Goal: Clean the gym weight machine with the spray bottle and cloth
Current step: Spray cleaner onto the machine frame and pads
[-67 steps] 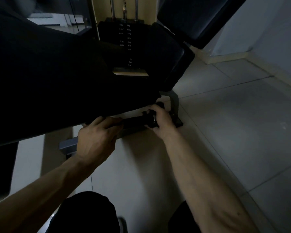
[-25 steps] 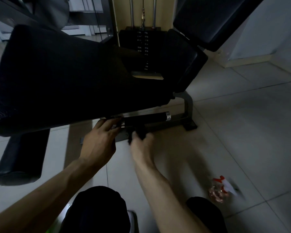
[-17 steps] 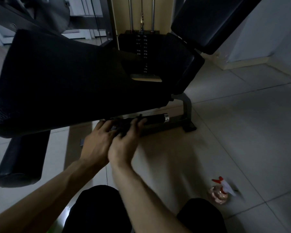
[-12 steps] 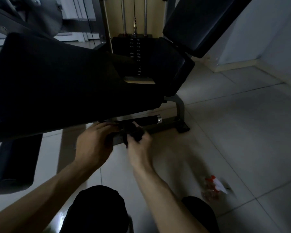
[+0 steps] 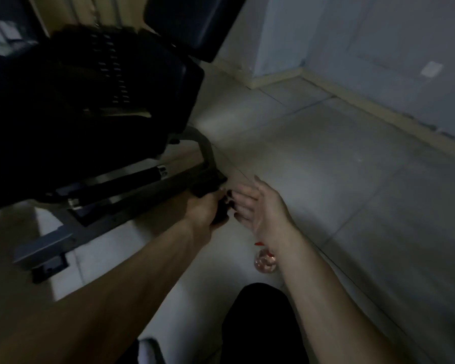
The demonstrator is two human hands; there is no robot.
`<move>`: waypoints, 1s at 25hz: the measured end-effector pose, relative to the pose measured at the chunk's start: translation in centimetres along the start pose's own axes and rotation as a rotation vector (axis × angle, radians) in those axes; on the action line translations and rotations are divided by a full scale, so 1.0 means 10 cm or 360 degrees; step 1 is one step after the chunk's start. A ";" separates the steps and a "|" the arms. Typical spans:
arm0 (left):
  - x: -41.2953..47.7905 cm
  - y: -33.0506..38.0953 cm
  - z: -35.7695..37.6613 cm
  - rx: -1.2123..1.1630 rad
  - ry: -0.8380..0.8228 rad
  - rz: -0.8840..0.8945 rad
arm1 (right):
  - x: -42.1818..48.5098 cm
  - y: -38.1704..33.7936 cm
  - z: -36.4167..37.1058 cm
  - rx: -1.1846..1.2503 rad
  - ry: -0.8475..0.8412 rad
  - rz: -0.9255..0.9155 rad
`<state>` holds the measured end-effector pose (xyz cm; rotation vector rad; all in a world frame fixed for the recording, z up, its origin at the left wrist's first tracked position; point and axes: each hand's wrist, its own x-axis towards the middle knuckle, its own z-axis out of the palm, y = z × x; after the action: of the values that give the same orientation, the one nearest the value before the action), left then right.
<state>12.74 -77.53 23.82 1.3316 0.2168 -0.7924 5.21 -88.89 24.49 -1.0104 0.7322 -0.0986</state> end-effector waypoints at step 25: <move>-0.73 1.16 0.02 0.0352 0.0535 -0.0647 | -0.71 -0.59 0.28 -0.1342 0.0602 0.0088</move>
<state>14.61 -74.60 37.08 1.6550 0.6992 -0.9462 2.99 -87.29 33.74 -1.8002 1.1899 0.0817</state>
